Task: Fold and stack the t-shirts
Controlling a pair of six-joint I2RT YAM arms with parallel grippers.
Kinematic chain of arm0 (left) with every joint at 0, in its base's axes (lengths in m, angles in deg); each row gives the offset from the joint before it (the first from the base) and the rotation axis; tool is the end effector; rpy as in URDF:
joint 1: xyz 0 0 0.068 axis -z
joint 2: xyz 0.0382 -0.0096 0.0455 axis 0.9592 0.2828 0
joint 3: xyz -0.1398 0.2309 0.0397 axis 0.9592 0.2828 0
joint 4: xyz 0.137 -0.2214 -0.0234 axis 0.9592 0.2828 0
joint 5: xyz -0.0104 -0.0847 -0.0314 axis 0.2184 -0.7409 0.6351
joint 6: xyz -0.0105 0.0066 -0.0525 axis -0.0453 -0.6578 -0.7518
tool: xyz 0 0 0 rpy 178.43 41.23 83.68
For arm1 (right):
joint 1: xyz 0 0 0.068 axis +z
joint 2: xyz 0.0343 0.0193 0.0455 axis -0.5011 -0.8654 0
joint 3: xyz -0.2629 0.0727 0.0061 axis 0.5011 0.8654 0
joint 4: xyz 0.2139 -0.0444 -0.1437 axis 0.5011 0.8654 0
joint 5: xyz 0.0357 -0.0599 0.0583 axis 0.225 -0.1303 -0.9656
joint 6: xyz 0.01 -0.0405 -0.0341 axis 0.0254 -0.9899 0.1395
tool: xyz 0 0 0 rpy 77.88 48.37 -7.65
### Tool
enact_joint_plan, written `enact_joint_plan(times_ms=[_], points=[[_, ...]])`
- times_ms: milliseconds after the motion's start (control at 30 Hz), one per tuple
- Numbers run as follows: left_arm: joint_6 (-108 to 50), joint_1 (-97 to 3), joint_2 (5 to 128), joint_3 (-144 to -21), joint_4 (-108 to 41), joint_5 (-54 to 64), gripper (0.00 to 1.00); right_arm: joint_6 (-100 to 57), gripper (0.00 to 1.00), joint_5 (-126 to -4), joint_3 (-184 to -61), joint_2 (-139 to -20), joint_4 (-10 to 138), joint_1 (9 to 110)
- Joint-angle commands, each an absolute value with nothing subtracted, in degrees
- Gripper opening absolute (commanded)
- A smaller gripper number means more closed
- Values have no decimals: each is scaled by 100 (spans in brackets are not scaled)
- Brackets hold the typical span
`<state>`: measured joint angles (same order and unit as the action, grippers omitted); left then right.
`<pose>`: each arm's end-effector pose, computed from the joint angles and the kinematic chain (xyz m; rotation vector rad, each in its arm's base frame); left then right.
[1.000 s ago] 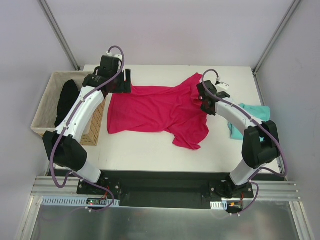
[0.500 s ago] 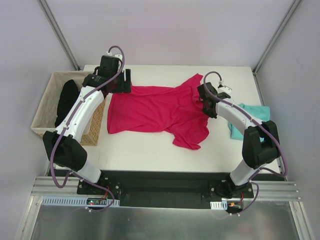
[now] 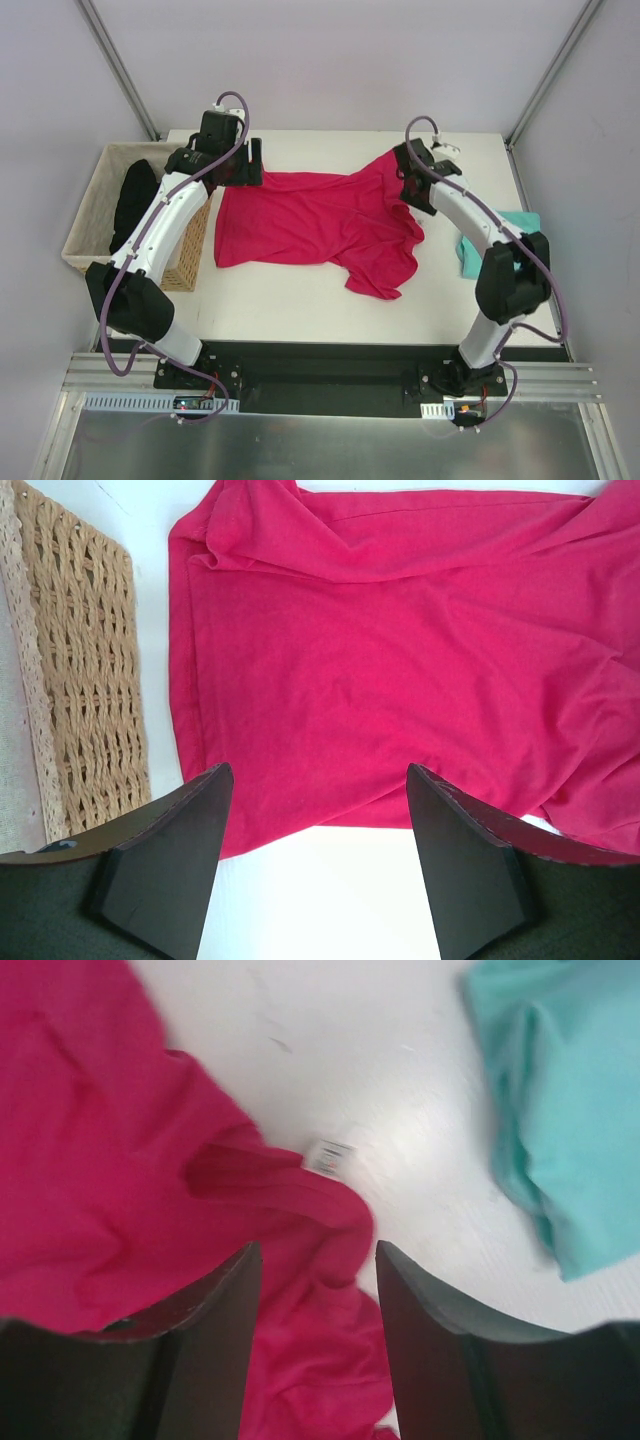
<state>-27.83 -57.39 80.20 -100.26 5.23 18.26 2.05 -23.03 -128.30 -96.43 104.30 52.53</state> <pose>0.3345 -0.0939 0.3777 0.0609 2.1959 -0.1659 0.3435 0.1200 0.2756 0.3735 2.3349 -0.3498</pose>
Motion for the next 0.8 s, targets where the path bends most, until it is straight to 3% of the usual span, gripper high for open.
enact_joint_plan(times_ms=[0,233,767], points=[[-2671,-5687,7908,-10123,612,1933,70,-841,52,-3064,-14135,-10694,10362,5152],[-2565,-5687,7741,-10018,717,2284,70,-938,49,-3743,-15297,-11891,10389,5126],[-2609,-5687,7802,-10158,797,2276,71,-982,49,-4129,-14762,-11847,9897,4880]])
